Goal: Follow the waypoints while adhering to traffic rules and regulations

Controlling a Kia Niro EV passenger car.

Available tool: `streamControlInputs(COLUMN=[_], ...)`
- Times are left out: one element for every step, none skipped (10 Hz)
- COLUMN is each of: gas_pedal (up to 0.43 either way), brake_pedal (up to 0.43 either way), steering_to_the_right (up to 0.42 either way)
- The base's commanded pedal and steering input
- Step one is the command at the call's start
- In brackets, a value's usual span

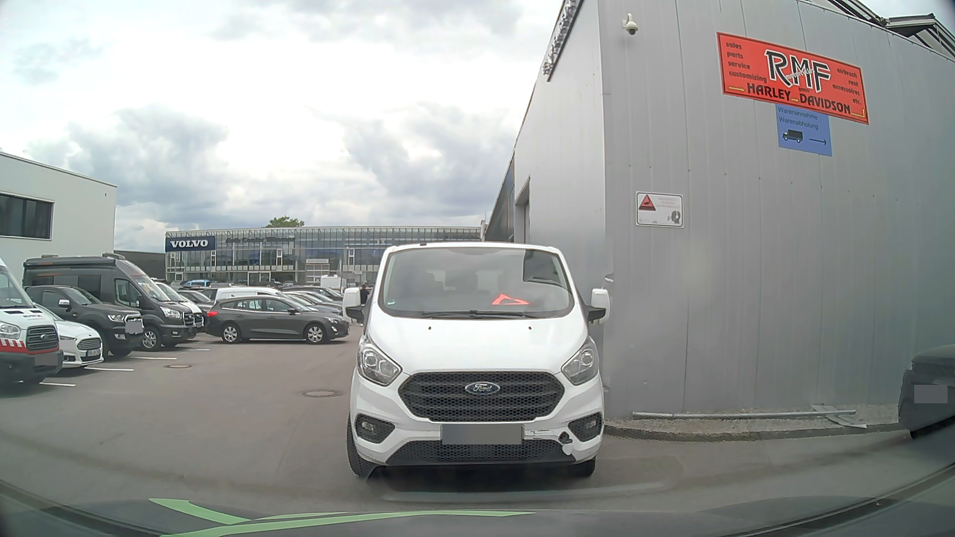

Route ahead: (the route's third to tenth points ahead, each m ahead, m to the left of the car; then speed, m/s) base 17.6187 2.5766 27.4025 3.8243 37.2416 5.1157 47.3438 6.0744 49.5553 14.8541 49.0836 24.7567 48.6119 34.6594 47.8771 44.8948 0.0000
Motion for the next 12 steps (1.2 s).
streamControlInputs(gas_pedal=[0.0,0.0,0.0,0.0,0.0,0.0,0.0,0.0,0.0,0.0,0.0,0.0], brake_pedal=[0.421,0.421,0.421,0.421,0.427,0.421,0.427,0.427,0.427,0.421,0.421,0.427], steering_to_the_right=[-0.462,-0.462,-0.462,-0.463,-0.462,-0.462,-0.462,-0.462,-0.462,-0.463,-0.462,-0.462])
